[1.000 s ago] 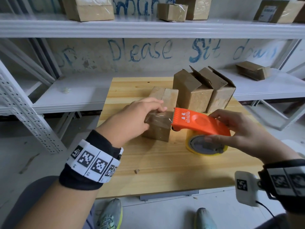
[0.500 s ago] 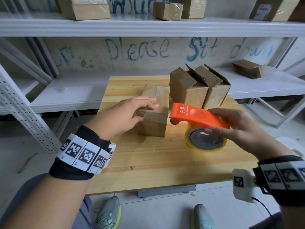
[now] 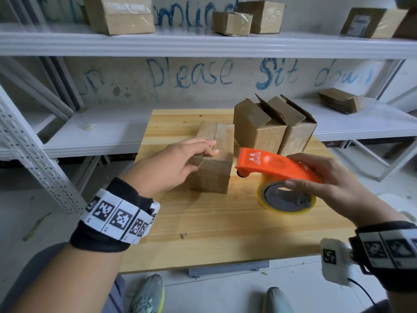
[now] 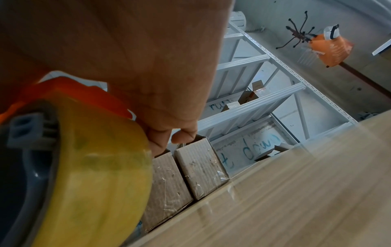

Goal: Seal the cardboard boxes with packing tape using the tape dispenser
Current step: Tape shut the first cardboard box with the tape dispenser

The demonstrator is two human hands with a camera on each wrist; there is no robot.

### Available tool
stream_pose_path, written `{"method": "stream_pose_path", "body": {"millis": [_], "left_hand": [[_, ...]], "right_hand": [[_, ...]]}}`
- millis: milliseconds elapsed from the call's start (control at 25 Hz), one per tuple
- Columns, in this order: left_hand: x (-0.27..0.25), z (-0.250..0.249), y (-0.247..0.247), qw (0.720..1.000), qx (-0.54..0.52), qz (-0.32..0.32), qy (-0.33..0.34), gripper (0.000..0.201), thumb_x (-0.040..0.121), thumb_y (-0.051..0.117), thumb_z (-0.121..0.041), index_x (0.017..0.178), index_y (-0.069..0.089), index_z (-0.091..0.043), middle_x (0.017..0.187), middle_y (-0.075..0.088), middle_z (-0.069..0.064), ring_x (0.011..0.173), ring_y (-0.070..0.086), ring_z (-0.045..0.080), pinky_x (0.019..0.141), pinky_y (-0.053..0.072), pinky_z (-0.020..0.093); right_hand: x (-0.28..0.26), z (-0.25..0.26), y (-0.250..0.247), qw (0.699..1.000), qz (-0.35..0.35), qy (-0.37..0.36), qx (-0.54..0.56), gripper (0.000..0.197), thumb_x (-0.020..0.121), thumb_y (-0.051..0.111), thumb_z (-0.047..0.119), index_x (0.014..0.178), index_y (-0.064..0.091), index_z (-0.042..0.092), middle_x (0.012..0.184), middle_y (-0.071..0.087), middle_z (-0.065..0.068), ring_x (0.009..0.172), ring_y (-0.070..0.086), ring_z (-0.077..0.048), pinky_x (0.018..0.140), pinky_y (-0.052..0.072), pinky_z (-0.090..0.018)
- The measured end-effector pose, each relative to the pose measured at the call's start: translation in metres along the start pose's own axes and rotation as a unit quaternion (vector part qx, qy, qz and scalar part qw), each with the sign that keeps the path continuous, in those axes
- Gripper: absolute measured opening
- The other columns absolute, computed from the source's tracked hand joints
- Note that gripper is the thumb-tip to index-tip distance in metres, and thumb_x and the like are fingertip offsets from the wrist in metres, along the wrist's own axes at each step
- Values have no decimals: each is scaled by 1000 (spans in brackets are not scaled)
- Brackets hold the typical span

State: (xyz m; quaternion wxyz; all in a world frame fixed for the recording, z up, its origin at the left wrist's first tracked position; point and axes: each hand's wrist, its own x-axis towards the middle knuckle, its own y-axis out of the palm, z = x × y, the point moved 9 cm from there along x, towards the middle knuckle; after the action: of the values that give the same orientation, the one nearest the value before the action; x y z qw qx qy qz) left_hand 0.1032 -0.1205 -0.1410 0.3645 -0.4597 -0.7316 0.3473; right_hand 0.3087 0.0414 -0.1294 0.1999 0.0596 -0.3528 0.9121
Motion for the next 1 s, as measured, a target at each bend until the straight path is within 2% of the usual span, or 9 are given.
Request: {"method": "stream_pose_path", "body": {"millis": [120, 200, 320, 400, 640, 840, 920, 1000], "left_hand": [[1, 2, -1, 1000, -1, 11, -6, 57, 91, 65, 3, 133, 58, -35, 149, 41, -30, 137, 40, -6, 116, 24, 17], [0, 2, -1, 1000, -6, 6, -9, 55, 91, 65, 4, 132, 59, -33, 148, 43, -30, 135, 41, -7, 112, 23, 12], [-2, 0, 0, 1000, -13, -1, -4, 55, 91, 64, 7, 133, 58, -29, 145, 46, -29, 133, 44, -7, 113, 27, 13], [-2, 0, 0, 1000, -4, -3, -3, 56, 91, 63, 7, 134, 57, -29, 146, 45, -28, 134, 44, -5, 113, 27, 15], [-3, 1, -2, 1000, 2, 1, -20, 61, 93, 61, 5, 141, 51, -31, 148, 43, -26, 135, 41, -5, 103, 21, 0], [1, -3, 0, 1000, -1, -3, -28, 60, 92, 59, 10, 137, 53, -30, 147, 43, -28, 133, 43, -6, 100, 24, -1], [1, -2, 0, 999, -6, -3, -38, 61, 92, 59, 10, 139, 53, -30, 146, 43, -28, 132, 41, -8, 97, 22, -5], [-1, 0, 1, 999, -12, 3, -47, 67, 90, 59, 10, 141, 51, -31, 146, 44, -28, 133, 42, -7, 99, 23, -1]], "right_hand": [[2, -3, 3, 1000, 16, 15, 17, 34, 73, 73, 43, 104, 71, 30, 87, 70, 0, 76, 65, -17, 63, 47, -25], [3, -5, 2, 999, 19, 26, 16, 36, 71, 73, 44, 104, 71, 28, 85, 69, -1, 74, 63, -18, 61, 45, -22], [-1, -10, -5, 999, 9, 43, -3, 39, 72, 72, 46, 105, 71, 25, 80, 67, -5, 69, 61, -24, 59, 44, -31], [-3, -9, -7, 999, 9, 47, -5, 39, 72, 72, 46, 105, 72, 25, 78, 66, -6, 66, 61, -25, 59, 44, -32], [-14, -14, -22, 997, 13, 70, -24, 42, 70, 72, 53, 103, 72, 27, 79, 67, -6, 66, 61, -24, 57, 43, -25], [-5, -5, 3, 994, 38, 73, -66, 30, 76, 76, 55, 97, 70, 34, 75, 66, 1, 61, 60, -13, 54, 43, -15], [3, -2, 10, 992, 41, 77, -87, 34, 74, 76, 58, 99, 68, 36, 74, 66, 5, 63, 60, -9, 56, 43, -16], [10, 0, 16, 989, 46, 81, -117, 40, 72, 74, 61, 103, 65, 37, 78, 65, 8, 67, 59, -7, 60, 42, -21]]}}
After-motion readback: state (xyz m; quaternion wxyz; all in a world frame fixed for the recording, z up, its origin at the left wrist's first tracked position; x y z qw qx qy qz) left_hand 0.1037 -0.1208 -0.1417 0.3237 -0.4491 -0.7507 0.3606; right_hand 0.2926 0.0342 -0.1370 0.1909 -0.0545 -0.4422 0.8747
